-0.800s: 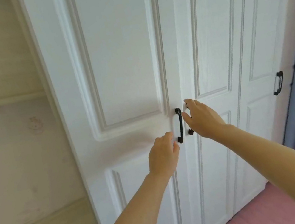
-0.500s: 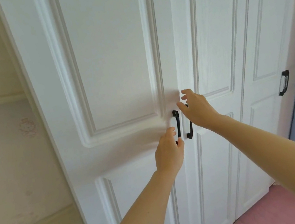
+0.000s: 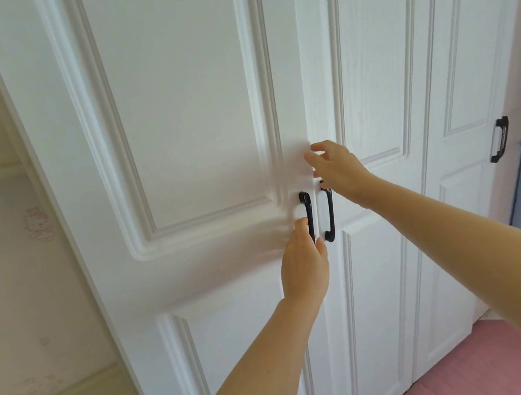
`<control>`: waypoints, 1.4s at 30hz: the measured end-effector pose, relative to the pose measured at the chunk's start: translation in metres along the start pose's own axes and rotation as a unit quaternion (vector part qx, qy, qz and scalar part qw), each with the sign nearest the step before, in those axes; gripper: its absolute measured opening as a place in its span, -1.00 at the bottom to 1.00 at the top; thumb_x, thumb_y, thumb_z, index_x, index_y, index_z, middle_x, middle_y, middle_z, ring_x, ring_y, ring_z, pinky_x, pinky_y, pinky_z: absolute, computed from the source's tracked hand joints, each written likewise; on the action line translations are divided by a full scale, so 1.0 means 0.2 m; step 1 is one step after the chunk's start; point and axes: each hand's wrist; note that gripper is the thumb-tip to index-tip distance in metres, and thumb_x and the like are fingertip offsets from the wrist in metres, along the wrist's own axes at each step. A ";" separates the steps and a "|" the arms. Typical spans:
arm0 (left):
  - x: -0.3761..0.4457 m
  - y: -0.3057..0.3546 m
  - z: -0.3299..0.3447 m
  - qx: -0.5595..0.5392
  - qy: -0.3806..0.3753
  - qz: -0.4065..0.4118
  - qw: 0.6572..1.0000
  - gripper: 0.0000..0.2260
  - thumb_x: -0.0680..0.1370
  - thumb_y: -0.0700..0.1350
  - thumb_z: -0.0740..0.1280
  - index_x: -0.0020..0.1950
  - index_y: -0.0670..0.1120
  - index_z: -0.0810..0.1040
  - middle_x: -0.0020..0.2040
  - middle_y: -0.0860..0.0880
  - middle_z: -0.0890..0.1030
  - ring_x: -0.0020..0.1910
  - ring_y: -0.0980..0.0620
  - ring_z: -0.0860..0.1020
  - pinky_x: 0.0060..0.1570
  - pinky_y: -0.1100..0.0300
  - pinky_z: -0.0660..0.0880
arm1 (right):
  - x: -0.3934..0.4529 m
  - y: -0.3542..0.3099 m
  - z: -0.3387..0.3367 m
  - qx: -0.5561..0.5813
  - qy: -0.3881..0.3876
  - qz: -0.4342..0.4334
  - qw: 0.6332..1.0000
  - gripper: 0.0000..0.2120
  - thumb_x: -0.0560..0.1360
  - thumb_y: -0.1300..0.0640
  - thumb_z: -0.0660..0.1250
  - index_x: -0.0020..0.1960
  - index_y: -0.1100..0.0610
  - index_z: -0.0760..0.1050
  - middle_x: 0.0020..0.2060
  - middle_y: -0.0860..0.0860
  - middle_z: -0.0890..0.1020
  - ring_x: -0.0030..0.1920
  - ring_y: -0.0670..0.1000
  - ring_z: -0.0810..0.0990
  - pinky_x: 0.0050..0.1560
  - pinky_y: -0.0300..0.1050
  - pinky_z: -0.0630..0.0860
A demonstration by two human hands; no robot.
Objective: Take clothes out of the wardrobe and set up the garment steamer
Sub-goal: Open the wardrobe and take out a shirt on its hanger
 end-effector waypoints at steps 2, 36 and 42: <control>-0.01 0.00 0.00 -0.005 0.001 -0.002 1.000 -0.72 0.62 -0.13 0.17 0.34 -0.09 0.33 0.07 -0.05 0.54 0.06 -0.07 0.51 -0.02 0.07 0.48 | 0.00 -0.01 -0.01 0.046 -0.011 0.010 0.999 -0.51 0.58 -0.12 0.13 0.43 0.08 0.29 0.23 0.01 0.52 0.18 0.06 0.54 0.18 0.10 0.52; -0.85 0.21 -0.38 -0.116 0.015 0.086 0.989 -0.90 0.59 -0.10 0.28 0.10 0.01 0.46 -0.17 0.09 0.58 -0.22 0.12 0.54 -0.17 0.14 0.53 | -1.05 -0.31 -0.12 0.100 0.167 -0.047 0.980 -0.84 0.60 -0.05 0.14 0.13 -0.03 0.38 -0.15 -0.02 0.54 -0.22 -0.06 0.50 -0.27 -0.21 0.41; -1.09 0.21 -0.59 -0.138 0.013 0.091 0.986 -0.87 0.59 -0.09 0.29 0.13 0.03 0.47 -0.15 0.10 0.59 -0.19 0.14 0.56 -0.14 0.14 0.55 | -1.35 -0.48 -0.07 0.052 0.198 -0.064 0.977 -0.87 0.60 -0.04 0.16 0.12 -0.07 0.36 -0.10 0.02 0.59 -0.18 0.01 0.59 -0.27 -0.09 0.55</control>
Point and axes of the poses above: each hand's wrist, its own x-axis towards the middle knuckle, its own z-axis out of the palm, y = z × x
